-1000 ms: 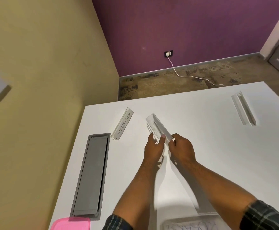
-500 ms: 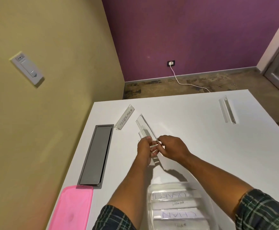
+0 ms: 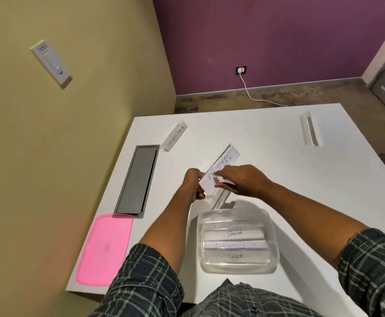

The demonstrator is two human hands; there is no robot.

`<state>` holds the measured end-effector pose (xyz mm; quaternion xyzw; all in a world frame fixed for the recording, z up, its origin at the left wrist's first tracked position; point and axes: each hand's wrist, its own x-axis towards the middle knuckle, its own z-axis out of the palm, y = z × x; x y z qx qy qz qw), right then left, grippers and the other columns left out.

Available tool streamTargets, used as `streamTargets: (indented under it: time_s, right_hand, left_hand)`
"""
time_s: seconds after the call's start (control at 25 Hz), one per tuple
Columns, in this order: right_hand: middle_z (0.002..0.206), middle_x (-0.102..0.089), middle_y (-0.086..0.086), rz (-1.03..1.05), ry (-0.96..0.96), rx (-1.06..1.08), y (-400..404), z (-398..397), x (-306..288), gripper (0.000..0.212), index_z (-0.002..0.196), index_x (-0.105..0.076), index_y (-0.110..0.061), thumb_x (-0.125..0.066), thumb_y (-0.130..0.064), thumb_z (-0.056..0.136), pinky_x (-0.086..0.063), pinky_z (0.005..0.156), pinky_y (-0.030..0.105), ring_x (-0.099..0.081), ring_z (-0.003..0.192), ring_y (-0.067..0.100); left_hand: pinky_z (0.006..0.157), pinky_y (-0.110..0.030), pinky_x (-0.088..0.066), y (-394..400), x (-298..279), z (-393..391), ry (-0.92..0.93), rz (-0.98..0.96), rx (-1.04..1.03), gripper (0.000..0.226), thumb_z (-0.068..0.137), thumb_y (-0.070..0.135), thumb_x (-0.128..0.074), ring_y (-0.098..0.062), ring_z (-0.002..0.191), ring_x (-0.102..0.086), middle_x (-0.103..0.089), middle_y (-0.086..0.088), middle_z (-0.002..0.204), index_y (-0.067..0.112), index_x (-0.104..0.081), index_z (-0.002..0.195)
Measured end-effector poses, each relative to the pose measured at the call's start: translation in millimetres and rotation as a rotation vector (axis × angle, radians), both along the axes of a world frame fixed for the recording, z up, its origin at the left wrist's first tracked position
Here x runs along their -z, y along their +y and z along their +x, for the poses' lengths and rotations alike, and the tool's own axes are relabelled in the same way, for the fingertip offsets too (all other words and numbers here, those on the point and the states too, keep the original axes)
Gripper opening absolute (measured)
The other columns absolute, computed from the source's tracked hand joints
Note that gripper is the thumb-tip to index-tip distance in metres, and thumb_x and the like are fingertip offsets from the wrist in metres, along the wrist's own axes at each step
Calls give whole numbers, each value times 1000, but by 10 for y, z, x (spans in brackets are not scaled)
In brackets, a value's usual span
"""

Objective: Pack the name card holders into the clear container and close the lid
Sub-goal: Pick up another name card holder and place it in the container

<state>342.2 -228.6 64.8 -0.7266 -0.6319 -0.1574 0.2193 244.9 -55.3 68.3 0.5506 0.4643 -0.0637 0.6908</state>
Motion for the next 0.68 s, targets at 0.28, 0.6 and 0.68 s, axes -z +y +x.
streamTargets:
  time_s: [0.28, 0.6, 0.68]
  right_hand:
    - [137, -55, -6, -365, 289, 173, -632, 366, 26, 92, 145, -44, -30, -68, -80, 70, -43, 99, 36, -52, 121, 14]
    - [106, -64, -30, -668, 601, 89, -828, 75, 292, 73, 123, -55, -49, -74, -80, 60, -49, 86, 25, -59, 100, -5]
    - [102, -65, -27, -702, 590, 53, -830, 17, 327, 68, 120, -55, -47, -74, -78, 63, -50, 80, 26, -60, 94, 0]
  left_hand:
    - [52, -23, -26, 74, 92, -269, 190, -18, 459, 12, 54, 21, -50, -24, 56, -42, -48, -8, 70, 14, -52, 64]
    - [48, -18, -37, 72, 158, -335, 258, -45, 643, 17, 65, 20, -50, -26, 52, -56, -57, -11, 77, 11, -60, 75]
    - [48, -19, -36, 70, 161, -337, 252, -48, 652, 18, 62, 21, -51, -26, 49, -54, -55, -11, 76, 10, -60, 74]
